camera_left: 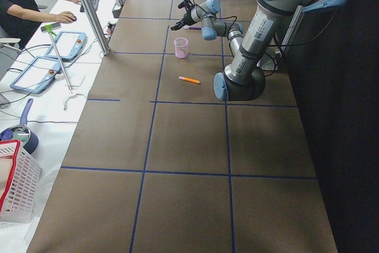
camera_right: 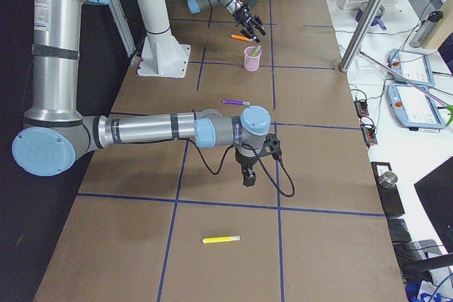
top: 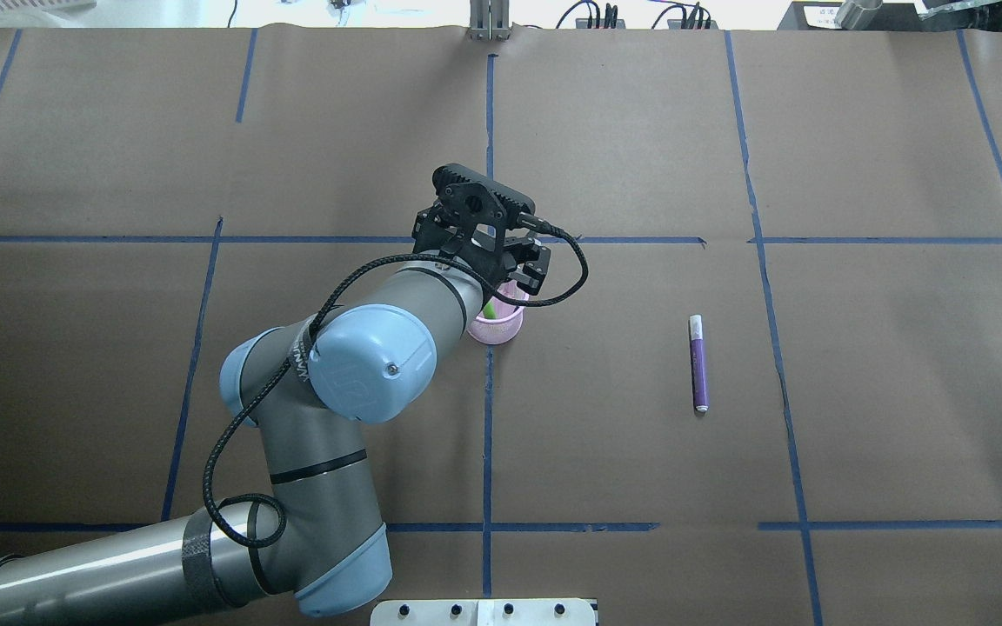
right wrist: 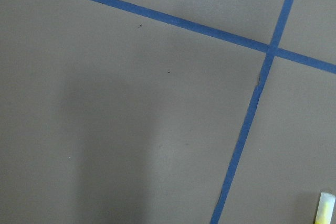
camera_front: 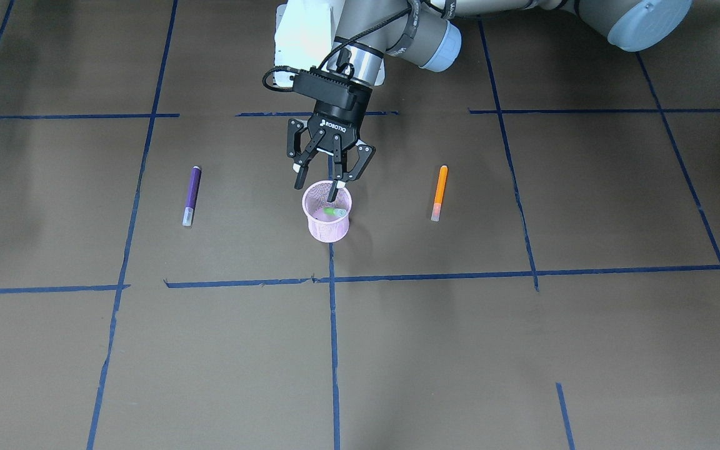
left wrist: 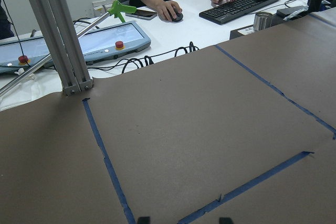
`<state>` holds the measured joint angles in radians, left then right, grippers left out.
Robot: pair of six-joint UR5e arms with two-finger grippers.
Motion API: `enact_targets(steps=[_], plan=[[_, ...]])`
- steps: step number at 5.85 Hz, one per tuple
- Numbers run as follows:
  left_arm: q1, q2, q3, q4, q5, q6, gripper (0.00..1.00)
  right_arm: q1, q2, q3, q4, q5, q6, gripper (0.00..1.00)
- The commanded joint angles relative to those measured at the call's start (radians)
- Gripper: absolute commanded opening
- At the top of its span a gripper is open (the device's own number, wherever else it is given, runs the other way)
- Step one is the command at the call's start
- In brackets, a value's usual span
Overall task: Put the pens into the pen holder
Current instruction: 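Lower the green marker into the pink cup and open left gripper, then withdraw the left gripper away from the cup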
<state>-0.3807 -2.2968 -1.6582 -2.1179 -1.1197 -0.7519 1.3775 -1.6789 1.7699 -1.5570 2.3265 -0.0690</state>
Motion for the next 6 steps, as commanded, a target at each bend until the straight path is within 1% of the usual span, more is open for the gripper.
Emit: enact_targets(steps=[1,2,3,4,5,6], plan=[[-0.02,0.02,-0.011,0.002,-0.002,0.005,0.74,0.005,0.002,-0.056,0.0,-0.001,-0.005,1.0],[-0.067,0.046,-0.017,0.009,-0.029,0.003,0.74,0.041,0.013,-0.117,0.0,0.0,-0.011,1.0],[-0.166,0.107,-0.018,0.01,-0.233,0.002,0.74,0.122,0.048,-0.217,-0.002,0.01,-0.035,1.0],[-0.261,0.166,-0.021,0.01,-0.435,0.002,0.77,0.155,0.05,-0.295,-0.002,0.01,-0.113,1.0],[-0.338,0.204,-0.021,0.015,-0.577,0.002,0.86,0.156,0.053,-0.381,0.006,0.008,-0.132,1.0],[-0.371,0.232,-0.021,0.018,-0.653,0.0,0.95,0.155,0.053,-0.421,0.006,0.01,-0.126,1.0]])
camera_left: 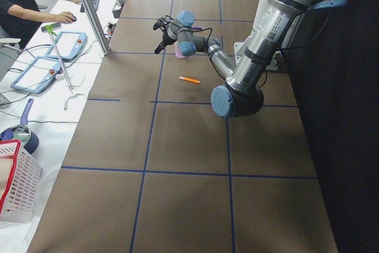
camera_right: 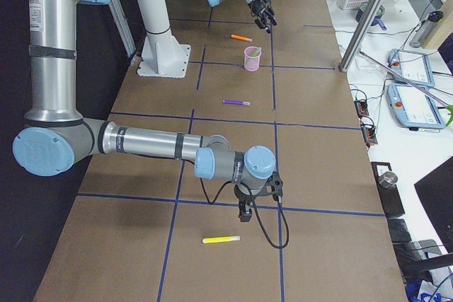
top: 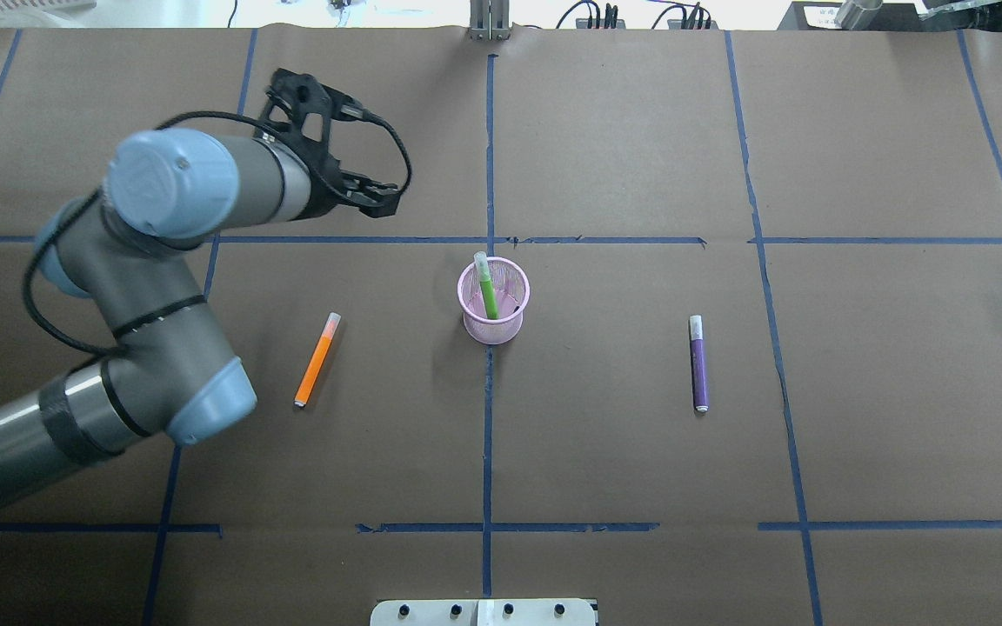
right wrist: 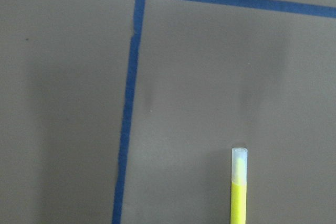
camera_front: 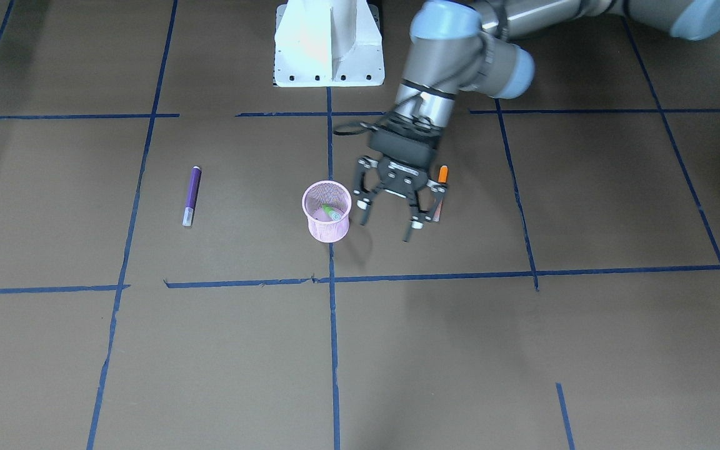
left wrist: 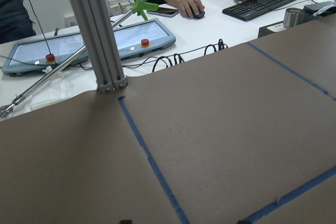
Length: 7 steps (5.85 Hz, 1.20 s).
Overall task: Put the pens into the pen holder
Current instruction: 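Withdraw the left gripper away from the cup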
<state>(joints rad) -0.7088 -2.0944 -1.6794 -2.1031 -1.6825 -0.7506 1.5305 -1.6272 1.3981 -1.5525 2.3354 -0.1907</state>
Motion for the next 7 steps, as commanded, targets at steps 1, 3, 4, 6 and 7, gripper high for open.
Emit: enact_targets(steps=[1,3,4,6,7], plan=[[-0.043,0.039,0.001,0.003,-0.092,-0.001,0.99,0.0,0.012,-0.079,0.002,-0.001,-0.006,1.0],[-0.043,0.043,0.001,0.003,-0.092,-0.003,0.99,-0.003,0.113,-0.206,0.002,-0.001,-0.003,0.99],[-0.043,0.045,0.001,0.003,-0.092,-0.004,1.0,-0.007,0.116,-0.212,0.002,0.001,0.0,0.98],[-0.043,0.05,0.0,0.002,-0.092,-0.004,1.0,-0.026,0.115,-0.229,0.0,0.033,0.0,0.97],[-0.043,0.05,0.0,0.002,-0.091,-0.006,1.0,-0.044,0.116,-0.249,0.002,0.053,0.01,0.96]])
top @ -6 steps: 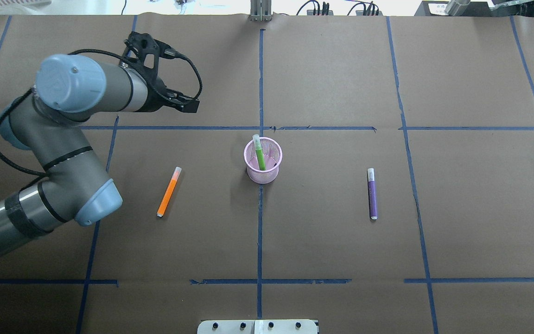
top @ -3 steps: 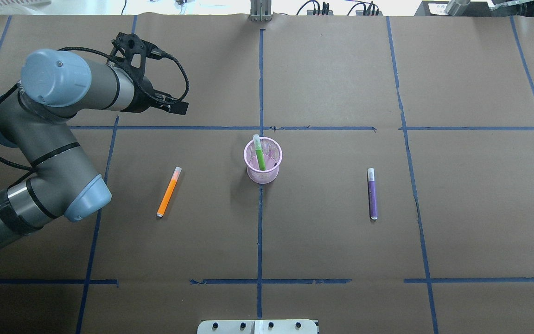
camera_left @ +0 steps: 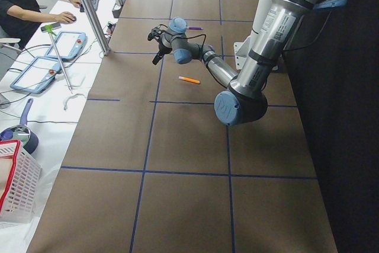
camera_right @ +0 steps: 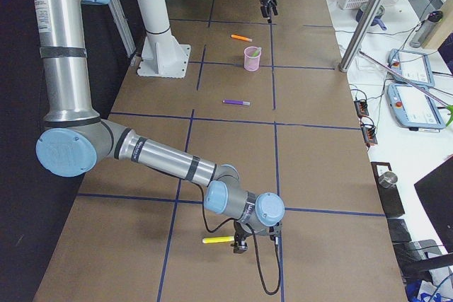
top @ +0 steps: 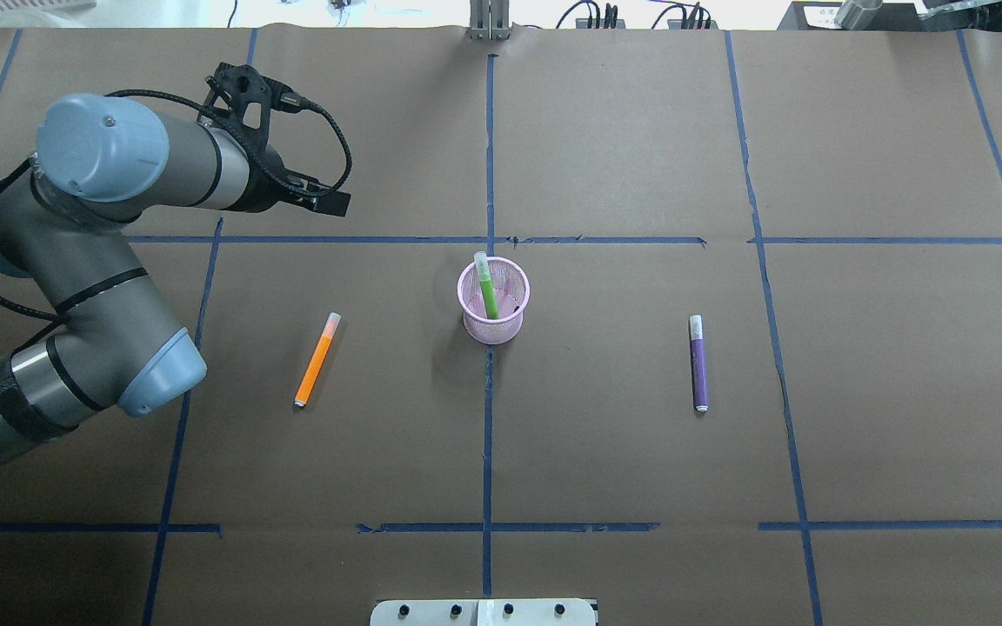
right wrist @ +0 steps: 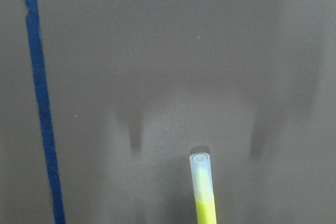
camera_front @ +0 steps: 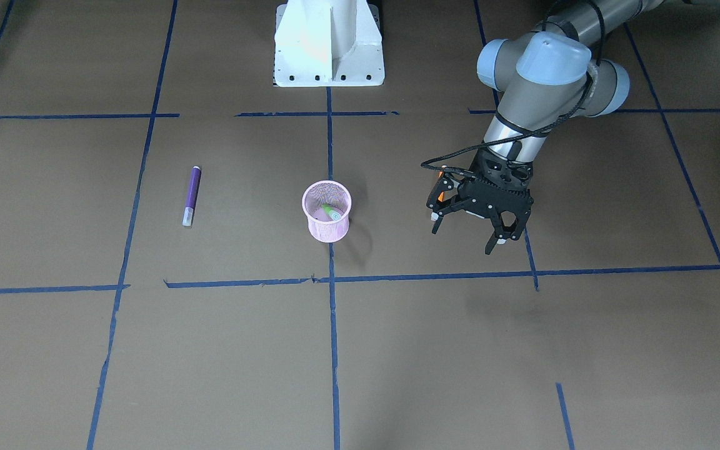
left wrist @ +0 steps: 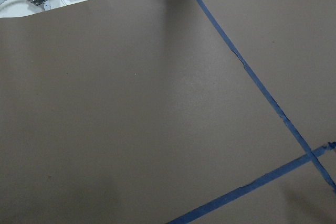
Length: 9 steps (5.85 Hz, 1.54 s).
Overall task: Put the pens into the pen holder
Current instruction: 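Withdraw the left gripper away from the cup, then grasp the yellow marker with the right gripper and lift it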
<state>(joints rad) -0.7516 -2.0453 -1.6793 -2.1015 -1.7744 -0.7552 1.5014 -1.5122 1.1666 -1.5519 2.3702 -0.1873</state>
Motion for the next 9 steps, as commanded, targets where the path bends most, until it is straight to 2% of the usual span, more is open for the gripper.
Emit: enact_targets(steps=[1,4,7,9], plan=[[0.0,0.001,0.001,-0.002,0.001,-0.001,1.0,-0.023,0.001,-0.024,0.003,0.02,0.006,0.95],[0.0,0.002,0.0,-0.005,0.001,-0.001,1.0,-0.049,0.003,-0.077,0.068,0.012,0.005,0.92],[-0.002,0.002,0.0,-0.009,0.001,-0.003,1.0,-0.05,0.003,-0.09,0.081,0.009,0.008,0.77],[-0.002,0.002,0.0,-0.009,0.001,-0.001,1.0,-0.05,0.003,-0.097,0.082,0.009,0.006,0.75]])
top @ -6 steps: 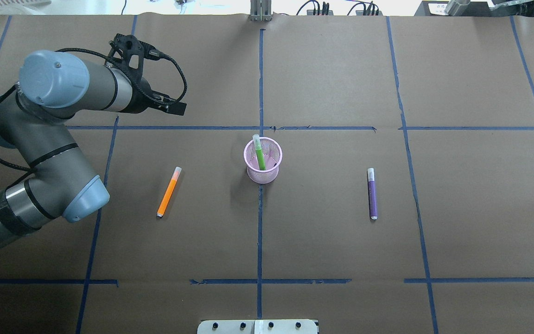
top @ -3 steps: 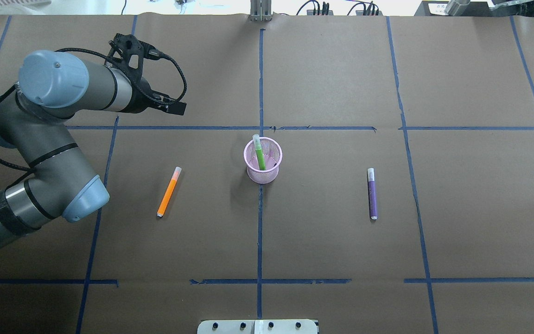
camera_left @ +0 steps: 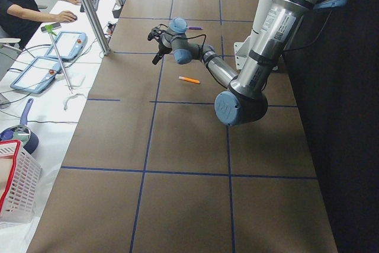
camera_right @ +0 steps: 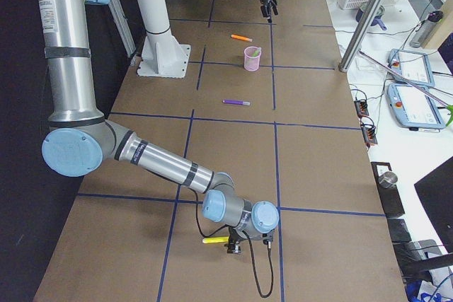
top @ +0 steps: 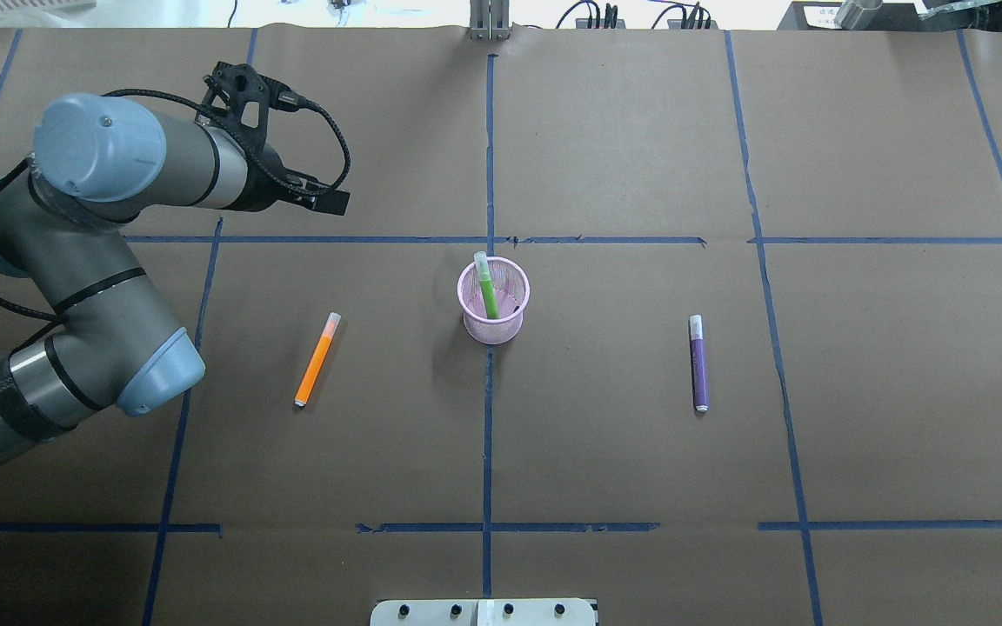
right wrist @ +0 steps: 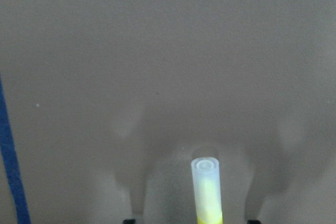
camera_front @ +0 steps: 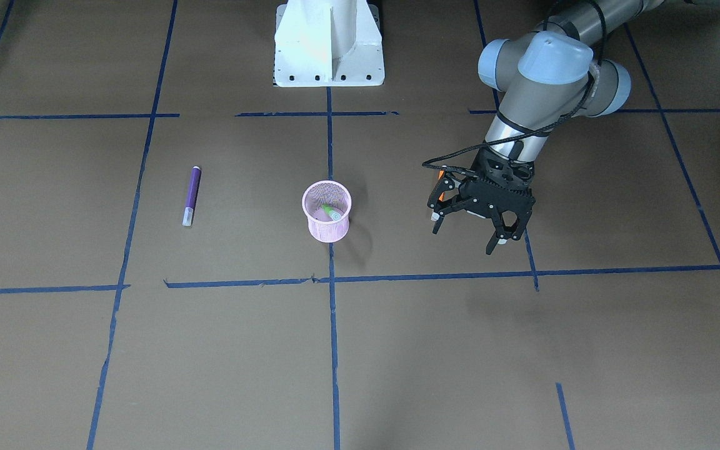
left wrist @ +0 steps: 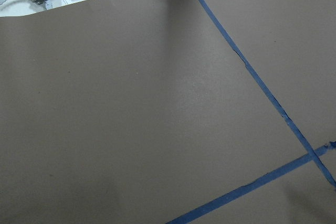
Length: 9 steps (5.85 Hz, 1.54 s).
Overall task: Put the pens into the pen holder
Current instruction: 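Grasp the yellow marker with the right gripper and lift it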
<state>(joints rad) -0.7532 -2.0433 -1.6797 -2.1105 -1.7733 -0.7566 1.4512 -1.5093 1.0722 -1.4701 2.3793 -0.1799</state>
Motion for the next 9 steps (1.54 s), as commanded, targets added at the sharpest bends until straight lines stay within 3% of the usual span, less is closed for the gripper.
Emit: enact_targets(steps=[1,3,5,6,7,8,9], plan=[[0.0,0.0,0.002,0.0,0.0,0.0,1.0,0.0,0.0,-0.003,0.001,-0.003,-0.001,0.73],[0.0,0.002,0.002,-0.002,0.0,-0.001,1.0,0.0,0.0,-0.012,0.001,-0.005,-0.001,0.57],[0.0,0.003,0.0,-0.005,0.002,-0.001,1.0,0.0,-0.002,-0.026,0.022,-0.008,-0.001,0.56],[0.001,0.003,0.0,-0.005,0.002,-0.001,1.0,0.0,-0.002,-0.031,0.025,-0.008,0.0,0.46],[0.0,0.003,0.0,-0.005,0.002,-0.001,1.0,0.0,0.0,-0.029,0.025,-0.008,0.002,0.2],[0.001,0.003,0.0,-0.005,0.002,-0.001,1.0,0.0,0.0,-0.026,0.027,-0.006,0.002,0.0],[0.0,0.003,0.0,-0.005,0.002,-0.001,1.0,0.0,0.0,-0.018,0.027,-0.006,0.002,0.0]])
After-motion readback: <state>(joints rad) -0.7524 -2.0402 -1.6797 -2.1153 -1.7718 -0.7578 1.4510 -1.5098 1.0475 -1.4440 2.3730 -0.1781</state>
